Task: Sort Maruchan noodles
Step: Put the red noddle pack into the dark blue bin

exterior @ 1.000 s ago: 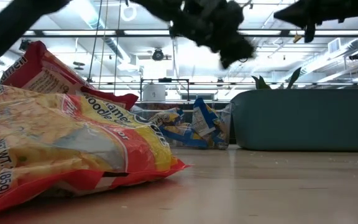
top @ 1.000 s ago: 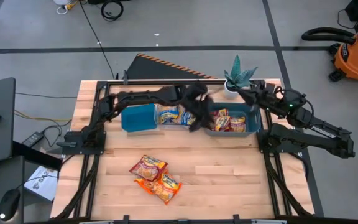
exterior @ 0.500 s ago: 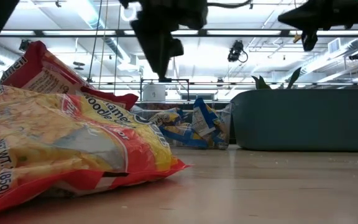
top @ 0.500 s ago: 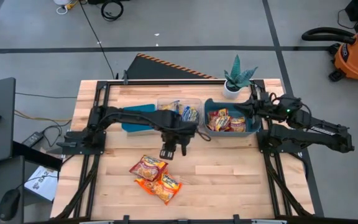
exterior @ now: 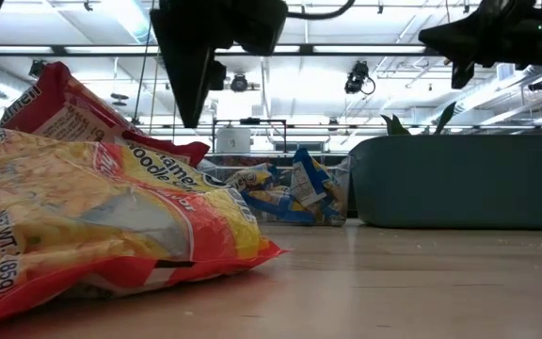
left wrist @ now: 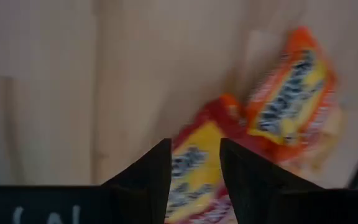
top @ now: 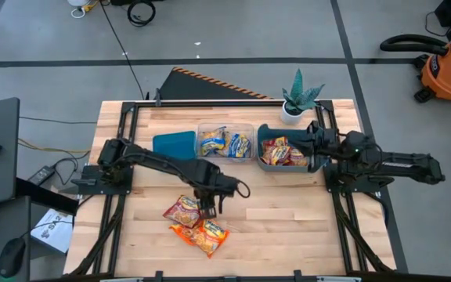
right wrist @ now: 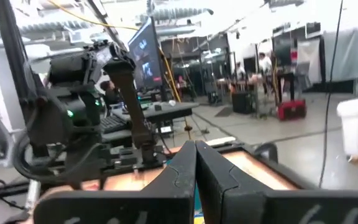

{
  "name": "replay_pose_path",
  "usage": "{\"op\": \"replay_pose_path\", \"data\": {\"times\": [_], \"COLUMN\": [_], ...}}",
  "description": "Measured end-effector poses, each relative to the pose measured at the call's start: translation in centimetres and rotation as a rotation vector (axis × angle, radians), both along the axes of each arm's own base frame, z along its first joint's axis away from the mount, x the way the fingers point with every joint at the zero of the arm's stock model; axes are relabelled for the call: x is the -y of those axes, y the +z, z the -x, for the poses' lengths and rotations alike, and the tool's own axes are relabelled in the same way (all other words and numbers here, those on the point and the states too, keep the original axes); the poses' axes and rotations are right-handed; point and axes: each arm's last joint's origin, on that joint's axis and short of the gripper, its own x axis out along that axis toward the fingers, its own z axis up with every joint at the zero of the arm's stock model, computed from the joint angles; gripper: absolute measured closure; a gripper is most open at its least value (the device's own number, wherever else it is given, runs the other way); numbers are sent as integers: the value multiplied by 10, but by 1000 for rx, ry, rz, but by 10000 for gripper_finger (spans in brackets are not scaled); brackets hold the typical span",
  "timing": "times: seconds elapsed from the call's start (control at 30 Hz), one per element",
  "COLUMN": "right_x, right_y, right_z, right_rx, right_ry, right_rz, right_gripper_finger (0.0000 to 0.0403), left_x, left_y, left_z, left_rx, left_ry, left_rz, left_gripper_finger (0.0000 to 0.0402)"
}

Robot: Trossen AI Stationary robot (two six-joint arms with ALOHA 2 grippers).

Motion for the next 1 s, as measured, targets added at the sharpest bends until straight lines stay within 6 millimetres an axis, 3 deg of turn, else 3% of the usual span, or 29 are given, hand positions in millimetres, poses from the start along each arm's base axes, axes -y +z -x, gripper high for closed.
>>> {"op": "replay_pose_path", "data": {"times": [0.2, 0.37, 0.57, 1.0], "right_x": [0, -1, -1, -1], "right_y": [-2, 0, -1, -2], "right_z": [0, 0, 0, 0], "right_rx": [5, 19, 8, -2], "right_ry": [-15, -1, -1, 16], "right_rz": [56, 82, 100, 129], "right_gripper_finger": [392, 390, 390, 387], "left_x": [17, 28, 29, 26], "left_y": [3, 3, 4, -5], "left_z": [2, 1, -6, -2], "left_rx": [3, 69, 164, 80], "left_ry": [-12, -53, -95, -2], "left_rz": [83, -42, -108, -109], "left_gripper_finger": [260, 260, 260, 260]}}
